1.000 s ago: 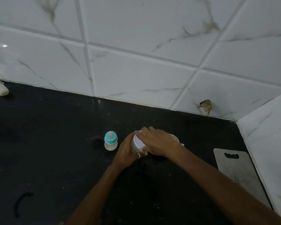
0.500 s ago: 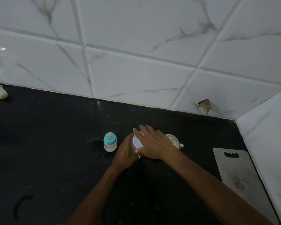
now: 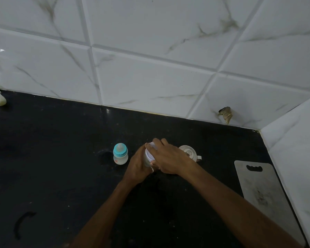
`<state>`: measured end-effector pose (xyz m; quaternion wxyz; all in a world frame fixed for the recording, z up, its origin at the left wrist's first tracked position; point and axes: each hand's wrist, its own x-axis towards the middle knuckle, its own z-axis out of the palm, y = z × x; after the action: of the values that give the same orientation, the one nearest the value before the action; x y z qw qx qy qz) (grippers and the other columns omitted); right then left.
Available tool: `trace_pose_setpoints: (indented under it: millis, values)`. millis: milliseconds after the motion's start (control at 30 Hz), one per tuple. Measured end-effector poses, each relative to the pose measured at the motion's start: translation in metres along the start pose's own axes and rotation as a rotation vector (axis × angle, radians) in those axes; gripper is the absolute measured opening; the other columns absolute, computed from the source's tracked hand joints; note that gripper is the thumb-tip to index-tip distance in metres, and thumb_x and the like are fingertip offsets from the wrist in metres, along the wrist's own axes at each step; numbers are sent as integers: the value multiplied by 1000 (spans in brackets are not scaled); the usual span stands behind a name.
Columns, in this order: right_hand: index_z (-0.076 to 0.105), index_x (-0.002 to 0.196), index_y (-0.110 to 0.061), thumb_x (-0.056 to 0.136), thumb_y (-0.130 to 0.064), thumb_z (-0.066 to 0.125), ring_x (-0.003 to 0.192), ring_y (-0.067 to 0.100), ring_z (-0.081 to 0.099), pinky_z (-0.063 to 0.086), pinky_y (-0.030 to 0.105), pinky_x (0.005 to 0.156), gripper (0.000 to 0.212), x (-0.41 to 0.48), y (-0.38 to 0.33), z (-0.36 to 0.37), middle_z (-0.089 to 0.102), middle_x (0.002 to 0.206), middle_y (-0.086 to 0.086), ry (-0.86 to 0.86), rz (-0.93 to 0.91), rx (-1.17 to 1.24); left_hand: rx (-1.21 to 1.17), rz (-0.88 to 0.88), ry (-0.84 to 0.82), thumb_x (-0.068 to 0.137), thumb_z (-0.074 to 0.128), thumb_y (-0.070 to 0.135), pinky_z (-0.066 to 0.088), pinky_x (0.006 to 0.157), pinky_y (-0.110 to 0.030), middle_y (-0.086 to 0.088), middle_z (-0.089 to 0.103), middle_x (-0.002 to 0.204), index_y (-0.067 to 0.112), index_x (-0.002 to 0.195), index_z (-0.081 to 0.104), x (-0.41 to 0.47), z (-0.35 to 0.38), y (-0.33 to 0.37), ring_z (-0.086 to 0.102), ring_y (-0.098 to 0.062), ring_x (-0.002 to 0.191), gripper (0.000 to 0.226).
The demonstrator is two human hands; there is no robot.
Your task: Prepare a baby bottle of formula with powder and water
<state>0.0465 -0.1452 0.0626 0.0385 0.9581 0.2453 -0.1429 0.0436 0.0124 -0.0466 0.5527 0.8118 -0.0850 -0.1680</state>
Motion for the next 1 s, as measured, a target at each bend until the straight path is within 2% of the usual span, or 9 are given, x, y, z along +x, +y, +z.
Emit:
trace_pose_setpoints:
  millis: [200, 333, 633, 833, 1000]
  values:
    - [20, 159, -9, 103, -40, 52, 129, 37, 39, 51, 45, 95, 71, 0, -8, 4, 29, 155, 21, 14, 83, 48, -27, 26, 23, 79, 85, 8, 39, 117, -45, -7, 49, 152, 20, 149, 38, 0, 3, -1, 48, -17, 139, 86]
    - [18, 159, -8, 102, -40, 53, 129, 37, 38, 51, 44, 94, 74, 0, -12, 5, 28, 154, 23, 12, 123, 64, -4, 42, 18, 79, 85, 9, 37, 118, -47, -9, 46, 154, 16, 153, 34, 0, 4, -1, 45, -20, 142, 90]
    - [19, 159, -7, 102, -38, 54, 124, 38, 40, 52, 44, 89, 74, 2, -17, 5, 33, 149, 25, 8, 171, 44, -15, 73, 24, 79, 85, 10, 37, 118, -34, -4, 48, 152, 16, 152, 37, 2, 4, -5, 46, -13, 141, 88]
    - [18, 160, -10, 102, -38, 54, 127, 38, 38, 50, 43, 90, 73, 0, -21, 3, 30, 152, 23, 5, 198, 81, 26, 64, 4, 83, 82, 13, 34, 121, -38, -6, 44, 156, 14, 154, 34, 4, 5, -6, 42, -15, 144, 86]
    - [18, 160, -18, 104, -40, 51, 130, 35, 37, 49, 45, 95, 69, -6, -24, 4, 27, 156, 16, 53, 244, 194, 18, 119, 17, 81, 84, 16, 40, 117, -46, -4, 48, 152, 16, 153, 38, 4, 3, -5, 46, -14, 141, 86]
